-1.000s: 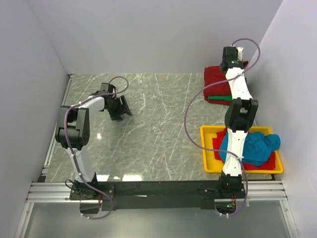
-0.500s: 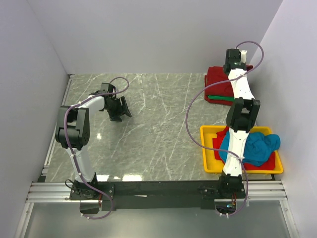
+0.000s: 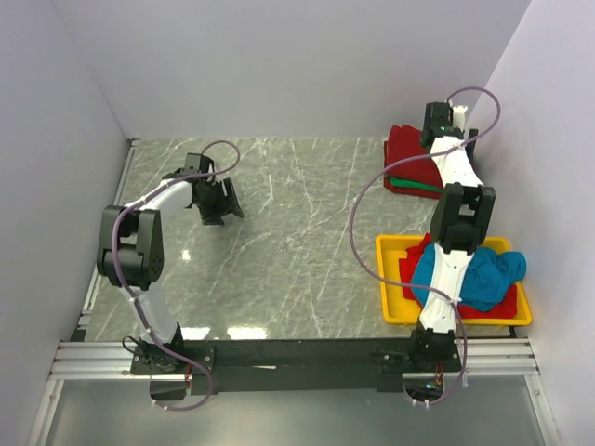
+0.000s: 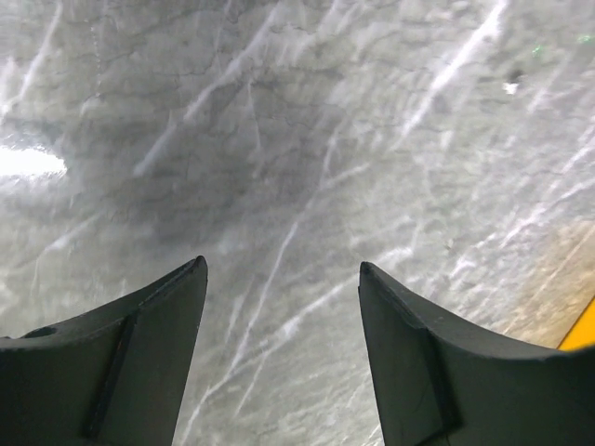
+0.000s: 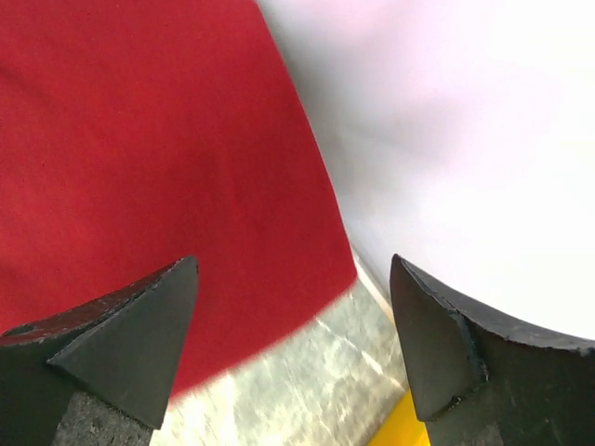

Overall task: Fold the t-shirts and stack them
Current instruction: Reset both grippers

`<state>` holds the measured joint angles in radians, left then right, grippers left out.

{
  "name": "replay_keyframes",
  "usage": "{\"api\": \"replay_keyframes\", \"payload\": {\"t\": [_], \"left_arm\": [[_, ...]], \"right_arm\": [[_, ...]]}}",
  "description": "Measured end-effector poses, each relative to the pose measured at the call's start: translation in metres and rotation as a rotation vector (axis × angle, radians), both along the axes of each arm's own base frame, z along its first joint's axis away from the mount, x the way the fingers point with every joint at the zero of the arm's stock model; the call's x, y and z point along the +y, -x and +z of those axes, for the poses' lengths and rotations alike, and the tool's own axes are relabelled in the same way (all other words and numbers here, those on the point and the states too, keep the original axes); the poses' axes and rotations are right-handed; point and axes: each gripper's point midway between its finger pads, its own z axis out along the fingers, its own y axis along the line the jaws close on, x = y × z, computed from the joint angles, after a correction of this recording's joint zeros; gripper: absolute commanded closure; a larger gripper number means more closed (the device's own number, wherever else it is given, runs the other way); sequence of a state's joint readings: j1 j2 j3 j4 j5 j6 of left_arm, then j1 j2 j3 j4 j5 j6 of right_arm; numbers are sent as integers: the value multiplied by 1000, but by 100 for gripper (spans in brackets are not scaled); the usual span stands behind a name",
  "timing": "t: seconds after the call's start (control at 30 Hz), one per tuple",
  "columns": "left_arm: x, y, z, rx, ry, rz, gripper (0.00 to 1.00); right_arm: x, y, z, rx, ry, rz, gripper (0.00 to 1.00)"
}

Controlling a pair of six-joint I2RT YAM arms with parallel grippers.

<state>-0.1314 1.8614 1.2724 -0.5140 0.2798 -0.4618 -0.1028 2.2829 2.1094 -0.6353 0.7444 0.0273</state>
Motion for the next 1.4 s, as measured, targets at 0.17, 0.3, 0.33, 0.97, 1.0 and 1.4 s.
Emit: {"api": "replay_keyframes", "payload": {"t": [0.17, 0.3, 0.33, 0.97, 1.0, 1.4], "left_arm": [[4, 1, 22, -68, -9, 23, 28], [10, 3, 38, -124, -23, 57, 28], [11, 4, 43, -142, -28, 66, 28], [47, 58, 156, -536, -56, 251, 27], [48, 62, 158, -550, -57, 258, 27], [58, 92, 188, -675, -34, 311, 26]], "right_arm": [[11, 39, 6, -20, -20, 5, 9], [33, 55, 45, -134, -27, 45, 8], [44, 59, 55, -165, -35, 68, 8], [299, 174, 33, -269, -613, 609, 7], [309, 182, 25, -244, -633, 626, 7], [339, 218, 28, -242, -717, 679, 7]]}}
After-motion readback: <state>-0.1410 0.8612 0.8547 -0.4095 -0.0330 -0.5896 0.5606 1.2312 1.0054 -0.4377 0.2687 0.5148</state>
